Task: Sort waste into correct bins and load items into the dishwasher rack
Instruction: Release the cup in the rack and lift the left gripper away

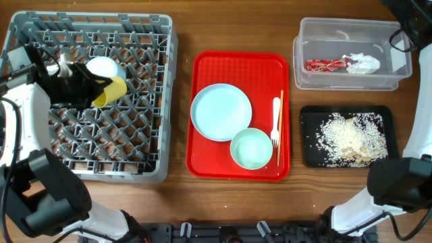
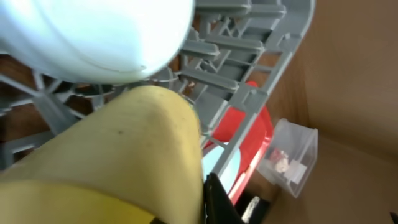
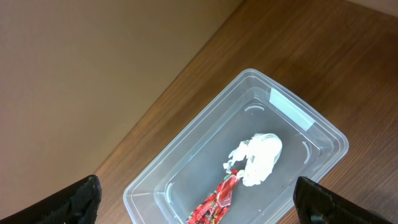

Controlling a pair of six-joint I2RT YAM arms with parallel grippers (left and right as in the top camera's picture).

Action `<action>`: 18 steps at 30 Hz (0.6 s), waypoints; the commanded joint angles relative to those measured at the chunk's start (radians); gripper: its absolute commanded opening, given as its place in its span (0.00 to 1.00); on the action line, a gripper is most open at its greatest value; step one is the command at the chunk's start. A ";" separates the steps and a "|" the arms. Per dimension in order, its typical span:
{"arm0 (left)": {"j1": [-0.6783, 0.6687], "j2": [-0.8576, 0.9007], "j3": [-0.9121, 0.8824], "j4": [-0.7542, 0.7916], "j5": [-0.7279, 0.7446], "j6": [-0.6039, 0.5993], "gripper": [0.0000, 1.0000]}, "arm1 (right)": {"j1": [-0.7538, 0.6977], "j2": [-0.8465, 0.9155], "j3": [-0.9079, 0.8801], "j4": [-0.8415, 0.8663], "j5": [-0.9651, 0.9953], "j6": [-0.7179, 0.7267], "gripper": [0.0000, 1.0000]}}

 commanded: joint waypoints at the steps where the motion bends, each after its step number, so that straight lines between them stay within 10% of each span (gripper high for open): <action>1: 0.019 0.000 -0.007 -0.028 -0.158 0.005 0.41 | 0.003 0.009 0.003 0.002 0.017 0.010 1.00; 5: 0.028 0.000 -0.007 -0.070 -0.279 0.005 0.57 | 0.003 0.009 0.003 0.002 0.017 0.010 1.00; 18: 0.203 -0.124 0.048 -0.225 -0.495 0.004 0.51 | 0.003 0.009 0.003 0.002 0.017 0.010 1.00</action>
